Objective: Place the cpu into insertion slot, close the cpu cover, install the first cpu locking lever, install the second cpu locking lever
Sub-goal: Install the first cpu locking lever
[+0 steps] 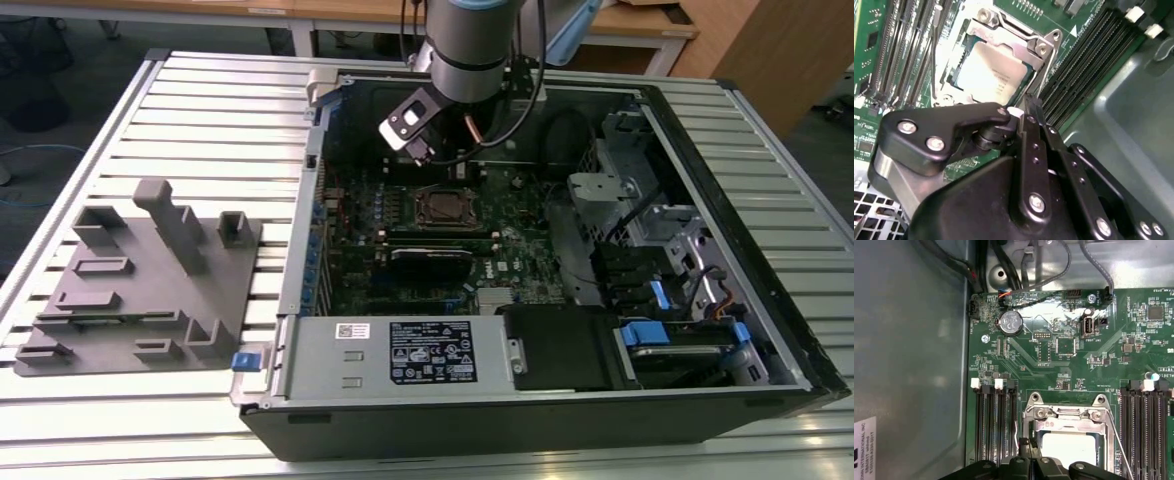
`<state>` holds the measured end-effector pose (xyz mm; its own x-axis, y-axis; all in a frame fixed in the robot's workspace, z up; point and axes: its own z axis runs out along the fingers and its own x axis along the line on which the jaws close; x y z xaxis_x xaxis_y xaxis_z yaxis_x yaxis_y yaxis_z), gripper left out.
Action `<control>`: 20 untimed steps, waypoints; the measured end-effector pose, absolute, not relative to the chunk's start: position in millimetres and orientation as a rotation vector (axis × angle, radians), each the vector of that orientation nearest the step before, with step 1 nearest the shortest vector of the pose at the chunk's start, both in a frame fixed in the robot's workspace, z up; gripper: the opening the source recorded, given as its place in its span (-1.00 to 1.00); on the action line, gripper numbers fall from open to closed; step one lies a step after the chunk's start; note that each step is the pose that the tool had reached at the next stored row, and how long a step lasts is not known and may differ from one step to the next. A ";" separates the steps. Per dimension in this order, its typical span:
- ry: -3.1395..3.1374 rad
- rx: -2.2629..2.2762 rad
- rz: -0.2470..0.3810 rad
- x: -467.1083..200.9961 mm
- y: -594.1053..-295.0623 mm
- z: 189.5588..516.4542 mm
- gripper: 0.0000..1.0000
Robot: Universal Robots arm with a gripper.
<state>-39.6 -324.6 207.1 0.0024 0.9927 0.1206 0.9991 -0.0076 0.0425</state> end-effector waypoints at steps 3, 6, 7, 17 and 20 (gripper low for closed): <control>-2.203 -2.152 -0.177 -39.5 -324.7 207.1 -0.80; -2.253 -2.096 -0.175 -39.6 -324.7 207.1 -0.80; -2.270 -2.076 -0.174 -39.6 -324.7 207.1 -0.80; -2.429 -1.873 -0.165 -39.6 -324.7 207.9 -0.80; -2.467 -1.819 -0.163 -39.6 -324.7 209.0 -0.80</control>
<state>-39.6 -324.7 209.0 -0.2962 0.9475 0.1207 0.9551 0.2932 0.0426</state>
